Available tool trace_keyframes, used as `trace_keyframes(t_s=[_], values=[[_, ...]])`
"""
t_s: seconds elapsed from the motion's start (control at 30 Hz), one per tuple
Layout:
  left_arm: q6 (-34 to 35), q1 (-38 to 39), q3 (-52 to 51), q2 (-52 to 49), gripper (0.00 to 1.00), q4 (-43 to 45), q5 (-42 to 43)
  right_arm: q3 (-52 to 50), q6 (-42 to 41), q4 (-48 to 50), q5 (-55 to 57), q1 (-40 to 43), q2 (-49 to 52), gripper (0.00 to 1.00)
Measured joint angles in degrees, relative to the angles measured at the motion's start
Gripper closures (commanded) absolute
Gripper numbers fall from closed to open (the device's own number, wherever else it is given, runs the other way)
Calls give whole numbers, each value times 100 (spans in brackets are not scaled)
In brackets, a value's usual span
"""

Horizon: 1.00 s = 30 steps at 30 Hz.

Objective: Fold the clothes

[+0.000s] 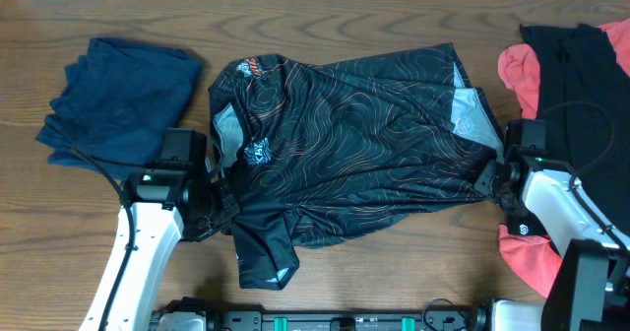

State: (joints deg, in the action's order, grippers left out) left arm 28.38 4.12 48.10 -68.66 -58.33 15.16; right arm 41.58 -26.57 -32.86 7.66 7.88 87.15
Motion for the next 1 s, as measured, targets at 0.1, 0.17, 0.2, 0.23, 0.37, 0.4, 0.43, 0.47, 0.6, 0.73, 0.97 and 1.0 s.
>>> trace_keyframes(t_s=[0.1,0.17,0.2,0.23,0.37,0.4,0.43,0.47,0.6,0.73,0.97,1.0], values=[[0,0,0,0,94,0,0,-9,-28,42,-33,0,33,58],[0,0,0,0,94,2,0,-9,-33,85,-37,0,35,60],[0,0,0,0,94,0,0,-9,-39,101,-35,0,35,67],[0,0,0,0,94,0,0,-9,-31,105,-35,0,35,78],[0,0,0,-2,94,0,2,-9,-127,107,-57,0,35,99],[0,0,0,-2,94,0,2,-9,-146,107,-57,0,35,99],[0,0,0,-2,94,0,7,-9,-149,107,-59,0,35,99],[0,0,0,0,94,0,11,-9,-149,105,-61,0,35,99],[-20,0,0,0,94,9,17,83,-149,-258,-129,0,17,99],[-306,0,70,-2,94,-44,46,848,-22,-1113,-240,0,-199,99],[-883,-2,1235,-2,94,-590,297,3193,247,-2404,-341,144,-968,99],[-935,-13,1497,-2,94,-713,315,3429,284,-2577,-339,205,-1047,99]])
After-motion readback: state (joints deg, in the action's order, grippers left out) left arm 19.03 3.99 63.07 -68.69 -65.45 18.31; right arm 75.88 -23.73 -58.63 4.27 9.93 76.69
